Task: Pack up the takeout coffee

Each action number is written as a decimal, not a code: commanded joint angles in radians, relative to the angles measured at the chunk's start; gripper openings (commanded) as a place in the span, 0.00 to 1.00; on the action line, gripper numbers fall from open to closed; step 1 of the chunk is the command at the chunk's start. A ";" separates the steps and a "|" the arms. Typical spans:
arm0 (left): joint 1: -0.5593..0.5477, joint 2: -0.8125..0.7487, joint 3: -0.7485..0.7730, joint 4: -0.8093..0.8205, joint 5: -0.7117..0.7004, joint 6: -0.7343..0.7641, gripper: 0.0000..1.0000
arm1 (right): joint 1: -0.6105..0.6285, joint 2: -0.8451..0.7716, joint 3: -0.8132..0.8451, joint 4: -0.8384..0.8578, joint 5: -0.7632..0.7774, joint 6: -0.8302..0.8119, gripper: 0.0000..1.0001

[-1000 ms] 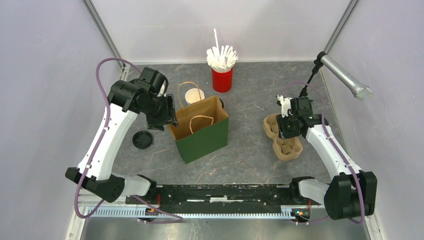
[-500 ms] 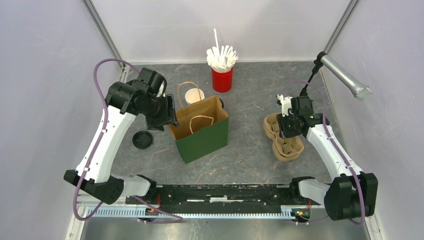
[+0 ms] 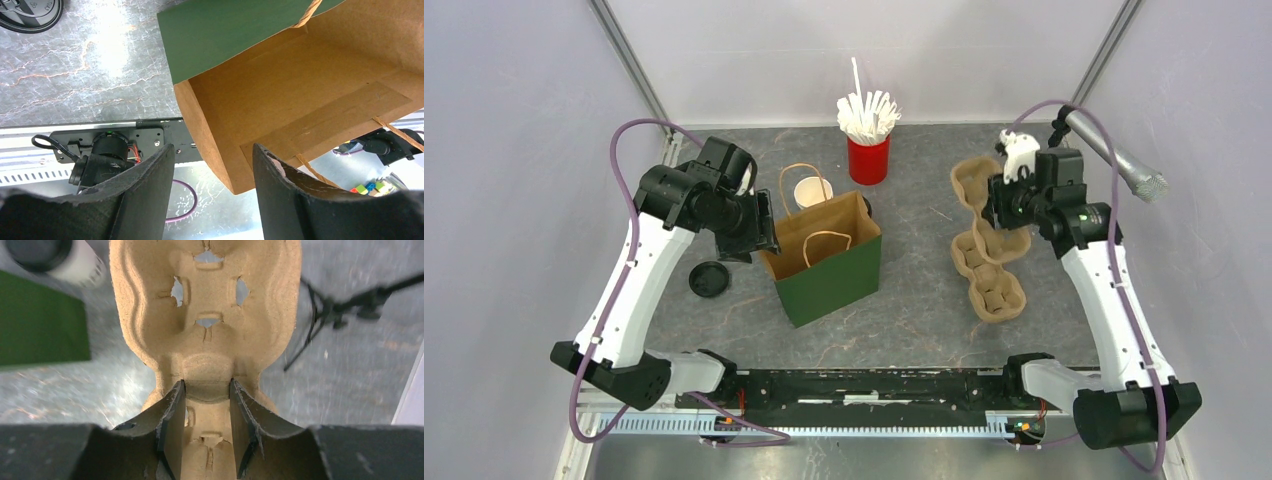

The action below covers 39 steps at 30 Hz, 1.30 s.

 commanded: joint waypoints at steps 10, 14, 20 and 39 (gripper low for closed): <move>0.010 -0.052 -0.012 0.026 -0.009 -0.098 0.61 | 0.329 0.078 0.301 0.432 -0.245 -0.011 0.32; 0.058 -0.089 -0.042 0.064 0.063 -0.139 0.60 | 0.397 0.082 0.242 0.656 -0.297 -0.012 0.32; 0.118 -0.135 -0.134 0.154 0.205 -0.208 0.58 | 0.459 0.116 0.150 0.874 -0.450 0.001 0.32; 0.118 -0.150 -0.166 0.188 0.098 -0.128 0.37 | 0.636 0.216 0.064 0.945 -0.499 -0.159 0.32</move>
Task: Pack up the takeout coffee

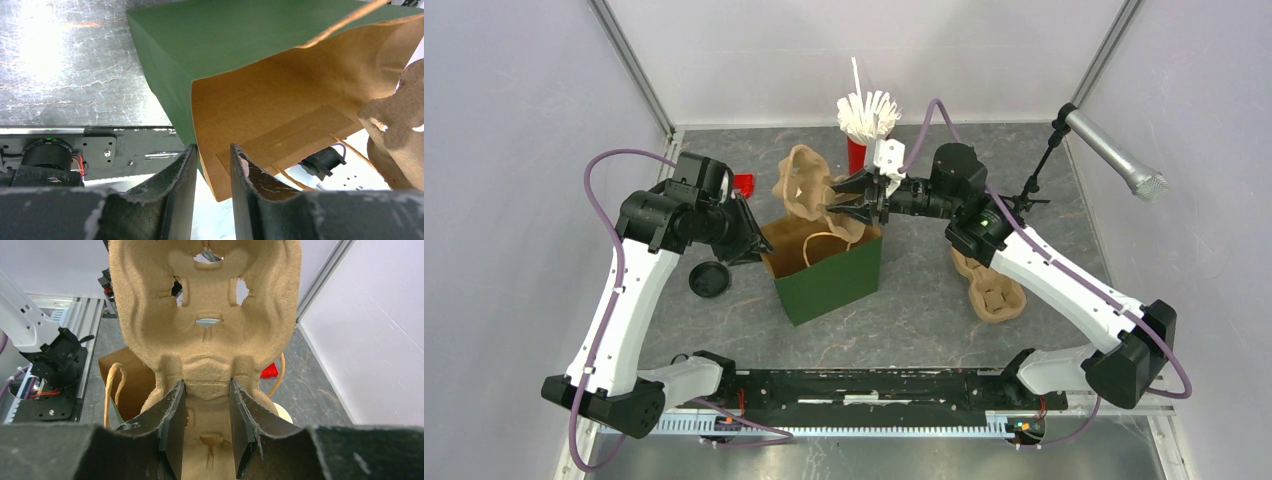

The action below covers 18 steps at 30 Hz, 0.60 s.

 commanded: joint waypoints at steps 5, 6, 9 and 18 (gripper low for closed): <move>0.005 -0.014 0.020 0.038 -0.027 0.050 0.35 | 0.009 0.045 -0.010 0.051 -0.044 -0.105 0.31; 0.005 -0.017 0.019 0.040 -0.028 0.048 0.35 | 0.007 0.050 -0.010 0.043 -0.053 -0.109 0.31; 0.005 -0.020 0.011 0.045 -0.018 0.042 0.35 | 0.012 0.053 -0.025 0.010 -0.063 -0.121 0.31; 0.005 -0.003 0.054 0.085 0.130 0.049 0.28 | 0.040 -0.061 -0.072 -0.177 0.040 -0.205 0.31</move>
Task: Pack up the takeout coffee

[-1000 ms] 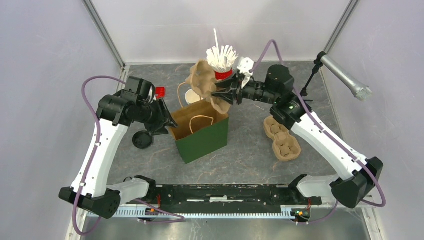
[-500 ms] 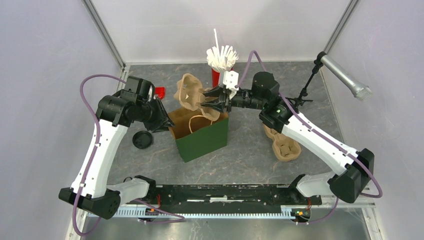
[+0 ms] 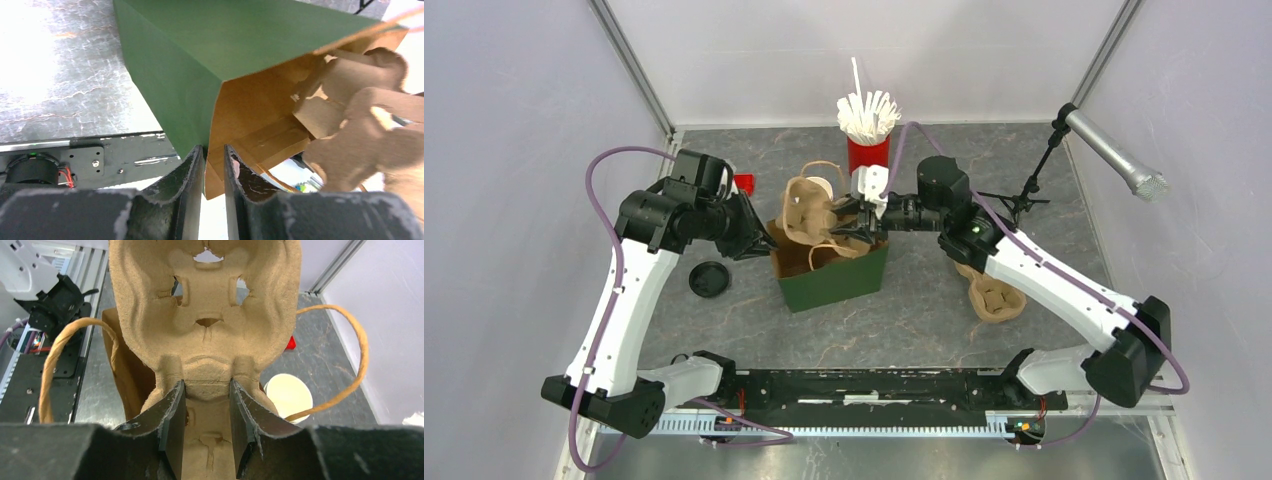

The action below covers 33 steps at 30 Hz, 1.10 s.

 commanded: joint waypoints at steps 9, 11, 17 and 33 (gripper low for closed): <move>0.007 0.000 0.067 0.046 0.236 -0.009 0.25 | 0.083 -0.133 0.064 -0.293 0.162 -0.037 0.31; 0.007 0.004 0.075 0.041 0.246 -0.017 0.25 | 0.104 -0.125 0.089 -0.324 0.182 -0.030 0.31; 0.007 0.025 0.128 -0.036 0.146 0.000 0.29 | 0.125 -0.092 0.133 -0.393 0.229 -0.066 0.31; 0.007 0.029 0.187 -0.117 -0.017 0.025 0.45 | 0.125 -0.037 0.163 -0.439 0.240 -0.203 0.32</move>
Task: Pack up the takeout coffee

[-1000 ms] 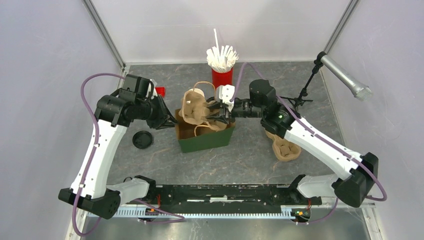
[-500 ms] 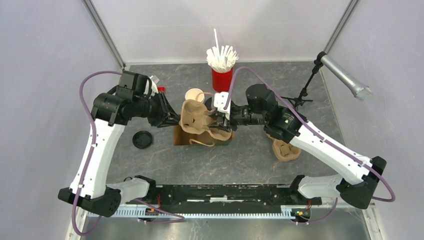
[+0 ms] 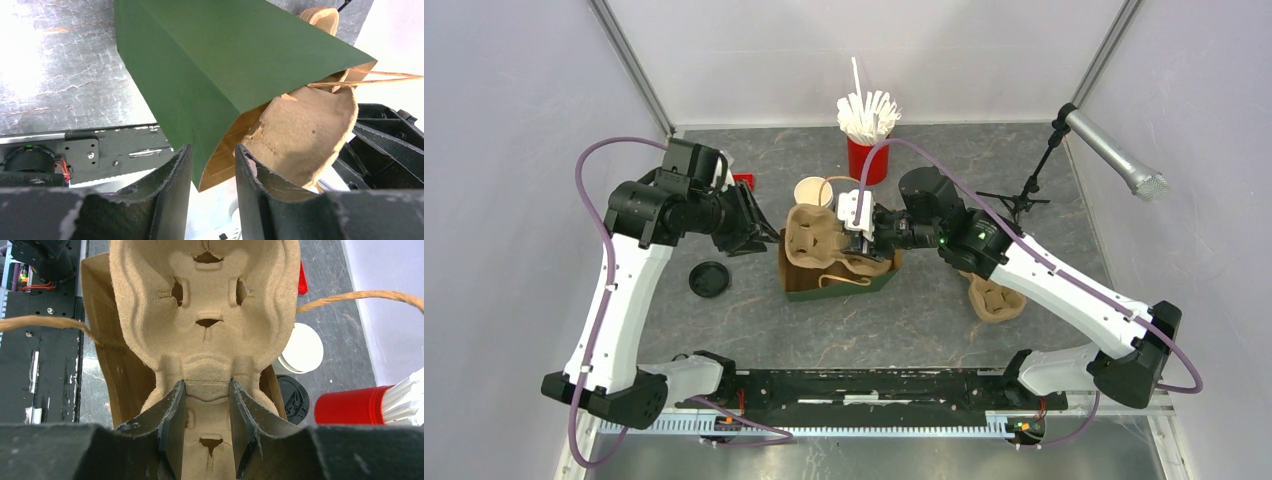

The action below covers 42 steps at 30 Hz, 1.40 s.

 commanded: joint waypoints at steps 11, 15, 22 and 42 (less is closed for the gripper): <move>0.007 -0.055 -0.041 0.059 0.030 -0.003 0.48 | 0.001 0.044 0.110 -0.104 -0.017 -0.126 0.32; 0.007 -0.078 -0.084 0.102 0.065 -0.025 0.47 | 0.003 0.059 0.139 -0.127 -0.018 -0.134 0.31; 0.007 -0.089 -0.158 0.122 0.027 -0.003 0.46 | 0.016 0.090 0.203 -0.181 -0.018 -0.165 0.32; 0.007 -0.069 -0.158 0.188 0.086 0.024 0.02 | 0.063 0.159 0.283 -0.340 0.085 -0.273 0.32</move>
